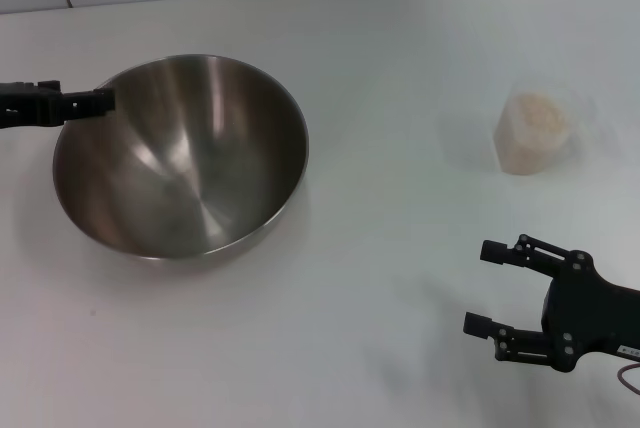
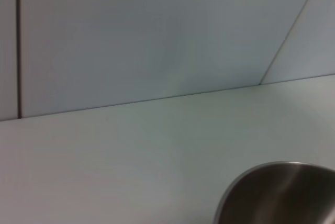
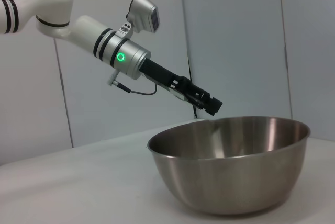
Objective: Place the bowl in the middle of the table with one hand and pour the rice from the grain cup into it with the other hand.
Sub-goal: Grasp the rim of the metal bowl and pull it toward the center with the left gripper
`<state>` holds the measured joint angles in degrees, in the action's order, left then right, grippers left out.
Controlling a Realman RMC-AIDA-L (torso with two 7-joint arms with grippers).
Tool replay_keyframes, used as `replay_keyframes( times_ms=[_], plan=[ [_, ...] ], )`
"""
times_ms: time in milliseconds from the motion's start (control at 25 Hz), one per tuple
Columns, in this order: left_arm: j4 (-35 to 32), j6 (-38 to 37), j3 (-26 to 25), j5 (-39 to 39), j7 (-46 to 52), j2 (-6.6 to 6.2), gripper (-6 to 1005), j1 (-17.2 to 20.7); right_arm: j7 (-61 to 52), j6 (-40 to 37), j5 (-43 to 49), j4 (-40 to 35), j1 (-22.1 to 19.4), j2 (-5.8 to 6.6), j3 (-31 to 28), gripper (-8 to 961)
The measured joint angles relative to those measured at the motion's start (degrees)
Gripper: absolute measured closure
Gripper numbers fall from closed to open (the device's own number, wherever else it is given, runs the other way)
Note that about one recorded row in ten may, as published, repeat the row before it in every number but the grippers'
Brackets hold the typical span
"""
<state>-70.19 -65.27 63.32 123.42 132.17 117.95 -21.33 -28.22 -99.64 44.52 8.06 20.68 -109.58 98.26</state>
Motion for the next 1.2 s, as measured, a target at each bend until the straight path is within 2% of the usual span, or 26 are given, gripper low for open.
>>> replay_keyframes(
  times_ms=[760,960,1200],
  plan=[
    [5.9,0.0,0.7,2.0,-2.0,0.24,199,-2.0,-0.1,0.3,0.0,-0.1,0.3,0.0,0.0,122],
    [7.5,0.5,0.5,3.4,-2.4,0.22,257,-3.2,-0.1,0.7,0.0,-0.1,0.3,0.0,0.0,123],
    [7.5,0.5,0.5,4.8,-2.5,0.27,508,-3.8,-0.1,0.7,0.0,-0.1,0.3,0.0,0.0,123]
  ],
)
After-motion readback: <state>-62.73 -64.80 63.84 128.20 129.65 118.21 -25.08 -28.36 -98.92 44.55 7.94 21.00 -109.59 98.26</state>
